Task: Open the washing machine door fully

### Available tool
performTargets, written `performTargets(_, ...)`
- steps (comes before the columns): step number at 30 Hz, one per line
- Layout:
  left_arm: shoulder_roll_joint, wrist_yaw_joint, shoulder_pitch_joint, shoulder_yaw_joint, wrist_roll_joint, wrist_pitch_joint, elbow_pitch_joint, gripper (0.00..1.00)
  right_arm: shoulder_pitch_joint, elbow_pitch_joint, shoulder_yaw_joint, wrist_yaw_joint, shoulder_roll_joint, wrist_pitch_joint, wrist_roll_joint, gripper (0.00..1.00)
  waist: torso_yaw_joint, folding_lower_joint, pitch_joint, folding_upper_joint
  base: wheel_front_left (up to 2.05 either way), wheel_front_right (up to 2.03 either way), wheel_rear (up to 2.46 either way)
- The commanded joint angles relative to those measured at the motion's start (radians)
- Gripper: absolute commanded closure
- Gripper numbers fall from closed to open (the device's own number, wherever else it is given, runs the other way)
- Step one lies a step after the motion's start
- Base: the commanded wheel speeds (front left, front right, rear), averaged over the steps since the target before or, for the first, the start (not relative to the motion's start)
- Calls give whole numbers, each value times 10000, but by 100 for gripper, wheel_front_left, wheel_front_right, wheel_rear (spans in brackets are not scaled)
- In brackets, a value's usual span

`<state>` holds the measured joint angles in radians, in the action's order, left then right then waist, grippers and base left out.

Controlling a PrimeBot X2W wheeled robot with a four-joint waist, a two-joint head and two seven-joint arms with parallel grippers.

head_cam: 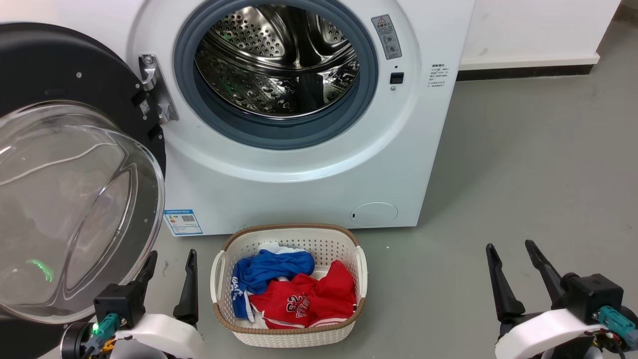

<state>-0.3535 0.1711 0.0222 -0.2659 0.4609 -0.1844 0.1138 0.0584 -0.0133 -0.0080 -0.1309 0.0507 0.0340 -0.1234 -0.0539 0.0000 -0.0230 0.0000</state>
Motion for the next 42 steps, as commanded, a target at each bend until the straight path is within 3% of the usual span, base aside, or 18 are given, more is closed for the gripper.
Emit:
performTargets(1, -1, 26, 140, -7, -43, -45, 8, 0, -139, 20, 6, 3, -10, -1, 22, 0, 2, 0, 3, 0, 0, 0, 0)
performTargets(13, -59, 48, 154, -2, 81, -132, 14, 0, -114, -12, -44, 3, -10, 81, -19, 0, 45, 0, 21, 0, 0, 0, 0)
performTargets(14, -36, 3, 28, -8, 68, -51, 29, 100, -22, 16, -36, 0, 0, 21, -3, 100, 46, 0, 22, 0, 0, 0, 0)
performTargets(17, 102, -39, -66, -10, 251, 3, 192, 100, 111, 185, 2, 0, -4, 29, -179, 100, 52, 0, 25, 0, 0, 0, 0)
performTargets(42, 982, -977, 281, 1162, 3824, 915, 586, 100, -491, 925, -102, 0, 192, -265, -5046, 100, 150, 0, 72, 0, 0, 0, 0)
